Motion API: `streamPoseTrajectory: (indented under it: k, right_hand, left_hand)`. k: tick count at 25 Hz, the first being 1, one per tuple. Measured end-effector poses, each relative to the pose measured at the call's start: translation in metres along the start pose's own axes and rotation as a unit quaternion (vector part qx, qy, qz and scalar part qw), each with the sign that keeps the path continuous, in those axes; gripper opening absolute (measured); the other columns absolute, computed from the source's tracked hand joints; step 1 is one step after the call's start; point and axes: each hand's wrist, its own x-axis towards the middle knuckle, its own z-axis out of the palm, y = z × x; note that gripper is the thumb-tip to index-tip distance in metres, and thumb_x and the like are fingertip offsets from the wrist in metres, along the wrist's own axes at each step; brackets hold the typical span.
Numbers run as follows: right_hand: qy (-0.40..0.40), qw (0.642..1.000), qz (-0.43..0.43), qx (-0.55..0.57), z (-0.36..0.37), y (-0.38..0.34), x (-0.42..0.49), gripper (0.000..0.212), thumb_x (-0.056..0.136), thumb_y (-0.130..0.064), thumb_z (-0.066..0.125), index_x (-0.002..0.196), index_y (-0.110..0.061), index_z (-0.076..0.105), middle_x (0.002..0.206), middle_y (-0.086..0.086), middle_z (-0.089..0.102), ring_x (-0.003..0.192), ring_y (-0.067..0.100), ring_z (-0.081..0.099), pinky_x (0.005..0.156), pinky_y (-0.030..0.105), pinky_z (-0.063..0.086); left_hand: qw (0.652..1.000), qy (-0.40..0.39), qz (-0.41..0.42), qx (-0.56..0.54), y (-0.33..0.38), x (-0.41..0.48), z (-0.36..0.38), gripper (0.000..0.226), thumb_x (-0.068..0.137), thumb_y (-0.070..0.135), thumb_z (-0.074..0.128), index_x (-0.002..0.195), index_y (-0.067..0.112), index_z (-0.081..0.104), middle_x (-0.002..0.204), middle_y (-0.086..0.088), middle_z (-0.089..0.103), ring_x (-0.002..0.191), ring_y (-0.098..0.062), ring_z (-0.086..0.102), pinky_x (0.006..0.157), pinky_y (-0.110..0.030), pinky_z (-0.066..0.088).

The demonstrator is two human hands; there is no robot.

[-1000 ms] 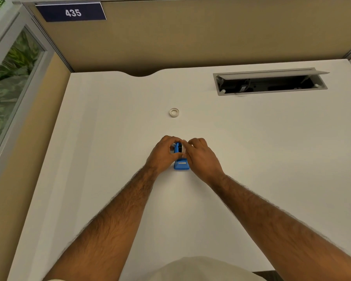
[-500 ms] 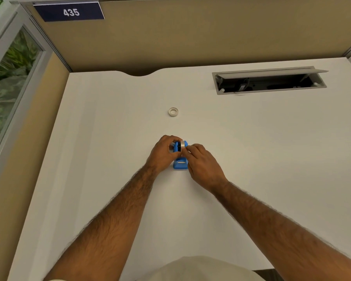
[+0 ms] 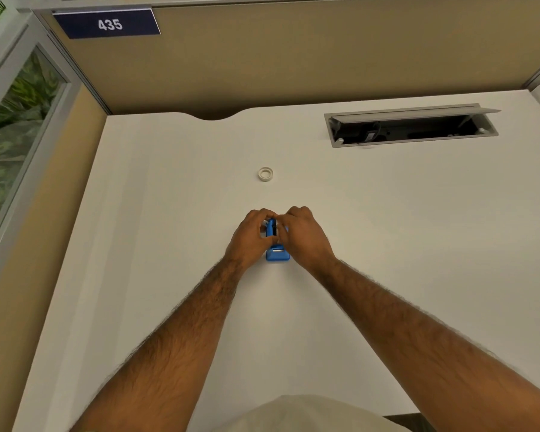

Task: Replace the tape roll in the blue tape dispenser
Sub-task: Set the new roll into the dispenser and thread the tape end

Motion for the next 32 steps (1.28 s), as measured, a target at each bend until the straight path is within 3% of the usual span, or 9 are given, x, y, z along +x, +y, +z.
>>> streamPoseTrajectory:
  k: [4,8,10,16,23,27,32]
  right_hand:
    - [-0.019,0.997,0.047,0.051,-0.002,0.005,0.01,0.026,0.098,-0.021,0.046,0.098,-0.012,0.071,0.095,0.006,0.063,0.095,0.018,0.05,0.076,0.029,0.045]
    - [-0.018,0.996,0.043,0.076,-0.001,0.009,0.008,0.024,0.097,-0.023,0.05,0.099,-0.013,0.071,0.095,0.004,0.064,0.095,0.017,0.05,0.077,0.027,0.042]
    - [-0.019,0.996,0.049,0.066,-0.004,0.007,0.012,0.025,0.097,-0.022,0.049,0.098,-0.012,0.071,0.094,0.005,0.064,0.094,0.018,0.051,0.077,0.028,0.043]
    - [-0.032,0.993,0.099,0.059,-0.008,0.0,0.032,0.024,0.095,-0.017,0.051,0.093,-0.006,0.073,0.091,0.008,0.071,0.087,0.023,0.063,0.078,0.035,0.054]
    - [-0.051,0.991,0.09,0.085,-0.017,0.006,0.03,0.024,0.094,-0.016,0.055,0.101,-0.004,0.074,0.098,0.01,0.071,0.088,0.02,0.063,0.074,0.026,0.045]
    - [-0.026,0.994,0.073,0.076,-0.015,0.005,0.023,0.023,0.093,-0.017,0.056,0.098,-0.005,0.074,0.096,0.009,0.069,0.09,0.021,0.061,0.077,0.03,0.047]
    - [-0.032,0.995,0.074,0.059,-0.011,0.006,0.029,0.024,0.094,-0.022,0.055,0.097,-0.006,0.072,0.095,0.008,0.068,0.092,0.021,0.06,0.08,0.034,0.051]
  left_hand:
    - [1.0,-0.017,-0.013,-0.02,0.0,0.002,-0.002,0.052,0.076,0.027,0.084,0.122,0.021,0.06,0.122,0.005,0.058,0.102,-0.012,0.059,0.087,-0.024,0.049]
    - [0.999,-0.011,-0.017,-0.028,-0.002,0.005,-0.004,0.038,0.084,0.025,0.078,0.118,0.021,0.064,0.119,0.004,0.06,0.102,-0.012,0.061,0.075,-0.008,0.045]
    - [0.999,-0.013,-0.019,-0.026,0.0,0.005,-0.004,0.037,0.082,0.026,0.078,0.116,0.022,0.064,0.116,0.006,0.059,0.099,-0.011,0.061,0.074,-0.009,0.043]
    - [0.998,-0.016,-0.04,-0.036,-0.002,0.007,-0.002,0.049,0.073,0.023,0.086,0.115,0.021,0.062,0.119,0.002,0.061,0.104,-0.017,0.062,0.09,-0.029,0.051]
    - [0.998,-0.027,-0.033,-0.037,-0.001,0.006,-0.005,0.053,0.071,0.026,0.087,0.118,0.023,0.062,0.117,0.006,0.059,0.105,-0.014,0.06,0.084,-0.019,0.046]
    - [0.998,-0.03,-0.033,-0.034,0.001,0.007,-0.008,0.041,0.078,0.027,0.082,0.114,0.026,0.063,0.113,0.009,0.058,0.104,-0.014,0.06,0.077,-0.013,0.042]
    - [0.998,-0.028,-0.043,-0.025,0.002,0.01,-0.006,0.04,0.076,0.026,0.084,0.108,0.027,0.062,0.111,0.008,0.059,0.102,-0.015,0.06,0.08,-0.018,0.043]
